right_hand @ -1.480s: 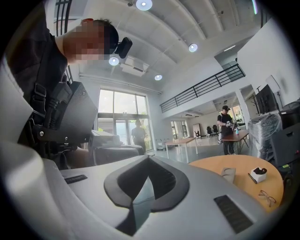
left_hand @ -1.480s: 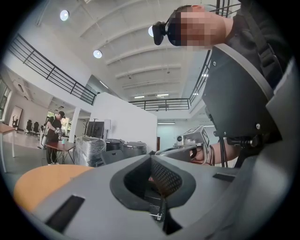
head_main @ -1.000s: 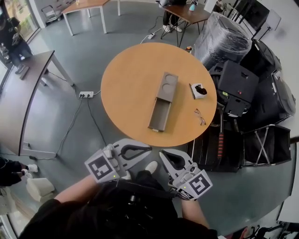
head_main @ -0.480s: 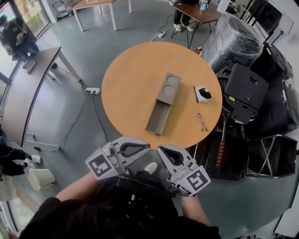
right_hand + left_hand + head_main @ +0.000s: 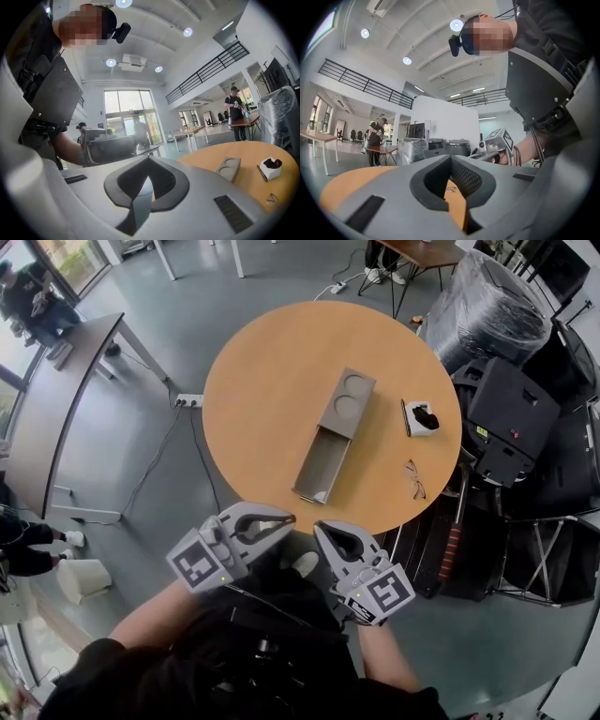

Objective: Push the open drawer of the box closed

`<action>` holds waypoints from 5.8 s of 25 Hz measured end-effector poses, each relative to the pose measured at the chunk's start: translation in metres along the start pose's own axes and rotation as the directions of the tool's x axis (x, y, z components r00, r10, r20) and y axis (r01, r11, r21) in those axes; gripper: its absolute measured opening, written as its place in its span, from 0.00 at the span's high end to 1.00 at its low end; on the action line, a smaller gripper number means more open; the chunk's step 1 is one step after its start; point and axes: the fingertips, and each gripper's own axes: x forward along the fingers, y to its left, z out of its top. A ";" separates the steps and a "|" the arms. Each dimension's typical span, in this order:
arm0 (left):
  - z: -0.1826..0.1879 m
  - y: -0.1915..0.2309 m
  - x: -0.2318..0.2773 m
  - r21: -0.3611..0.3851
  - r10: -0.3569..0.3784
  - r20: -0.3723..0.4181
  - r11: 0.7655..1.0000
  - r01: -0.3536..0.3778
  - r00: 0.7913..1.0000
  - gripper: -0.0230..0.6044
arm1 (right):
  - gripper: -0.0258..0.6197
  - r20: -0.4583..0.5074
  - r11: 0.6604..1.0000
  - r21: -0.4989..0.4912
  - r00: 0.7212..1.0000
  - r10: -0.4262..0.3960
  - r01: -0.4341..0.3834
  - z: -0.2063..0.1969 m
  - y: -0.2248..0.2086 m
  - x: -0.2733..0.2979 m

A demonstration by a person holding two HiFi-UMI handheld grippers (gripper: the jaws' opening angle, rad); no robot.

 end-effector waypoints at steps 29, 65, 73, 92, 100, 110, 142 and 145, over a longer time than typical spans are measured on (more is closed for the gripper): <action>-0.243 0.103 0.040 -0.195 0.020 -0.079 0.980 -0.035 0.997 0.91 | 0.94 -0.166 0.944 0.305 0.983 -0.079 0.128 -0.257 -0.116 0.108; -0.328 0.120 0.060 -0.273 0.022 -0.159 0.960 -0.065 0.987 0.91 | 0.94 -0.207 0.856 0.477 0.972 -0.109 0.197 -0.338 -0.170 0.138; -0.330 0.137 0.067 -0.273 0.020 -0.154 0.960 -0.061 0.988 0.91 | 0.94 -0.211 0.856 0.473 0.970 -0.117 0.207 -0.332 -0.183 0.149; -0.347 0.172 0.082 -0.306 -0.007 -0.203 0.950 -0.056 0.979 0.91 | 0.94 -0.225 0.841 0.489 0.965 -0.135 0.232 -0.328 -0.206 0.165; -0.349 0.187 0.094 -0.311 -0.016 -0.195 0.949 -0.046 0.981 0.91 | 0.94 -0.218 0.845 0.480 0.965 -0.147 0.237 -0.321 -0.228 0.175; -0.355 0.209 0.109 -0.319 -0.036 -0.213 0.947 -0.035 0.976 0.91 | 0.94 -0.203 0.845 0.465 0.961 -0.188 0.263 -0.306 -0.268 0.183; -0.372 0.295 0.177 -0.335 -0.075 -0.258 0.942 -0.017 0.963 0.91 | 0.94 -0.190 0.839 0.449 0.950 -0.248 0.308 -0.274 -0.372 0.216; -0.371 0.300 0.179 -0.338 -0.077 -0.258 0.941 -0.016 0.963 0.91 | 0.94 -0.189 0.837 0.452 0.950 -0.248 0.308 -0.271 -0.376 0.219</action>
